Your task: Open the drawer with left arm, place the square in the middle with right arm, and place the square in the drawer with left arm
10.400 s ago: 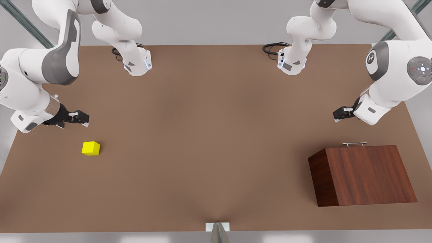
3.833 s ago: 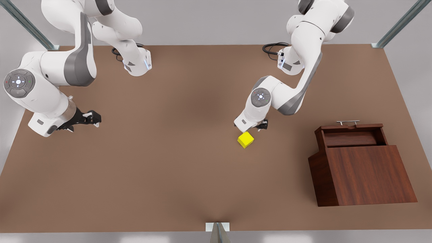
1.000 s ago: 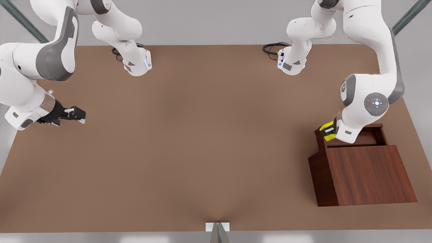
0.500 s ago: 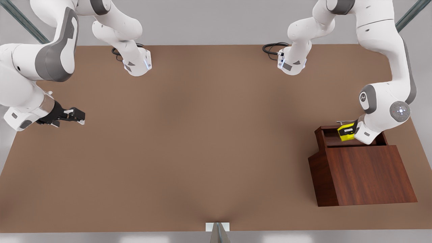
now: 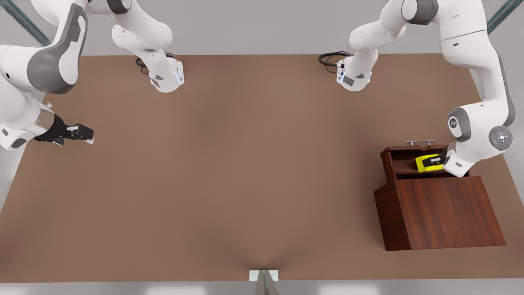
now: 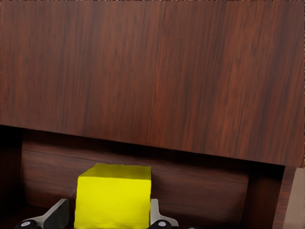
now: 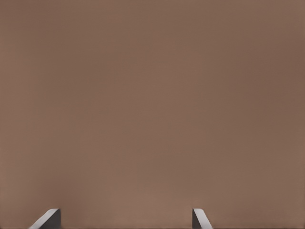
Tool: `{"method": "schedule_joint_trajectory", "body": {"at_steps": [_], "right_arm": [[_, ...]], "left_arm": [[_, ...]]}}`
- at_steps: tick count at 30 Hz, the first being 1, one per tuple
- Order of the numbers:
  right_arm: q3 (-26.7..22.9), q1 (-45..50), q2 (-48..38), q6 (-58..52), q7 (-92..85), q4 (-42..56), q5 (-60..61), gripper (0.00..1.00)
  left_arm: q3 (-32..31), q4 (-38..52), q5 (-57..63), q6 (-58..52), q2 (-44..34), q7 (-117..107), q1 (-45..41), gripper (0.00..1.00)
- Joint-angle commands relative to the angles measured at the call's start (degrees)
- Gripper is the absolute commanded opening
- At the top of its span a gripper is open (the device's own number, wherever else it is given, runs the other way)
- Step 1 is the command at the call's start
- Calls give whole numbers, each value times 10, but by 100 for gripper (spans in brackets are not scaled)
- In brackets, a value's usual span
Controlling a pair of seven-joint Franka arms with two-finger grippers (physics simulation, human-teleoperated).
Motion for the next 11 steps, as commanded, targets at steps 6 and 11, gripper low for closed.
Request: {"method": "schedule_joint_trajectory", "body": {"at_steps": [6,11], "right_arm": [[2,3,5,-1,-1,2,1,100],[2,3,5,-1,-2,2,8,100]], "left_arm": [[-33,174,0,-265,-62,-12,-69,100],[-33,256,24,-316,-45,-13,-122,100]]}}
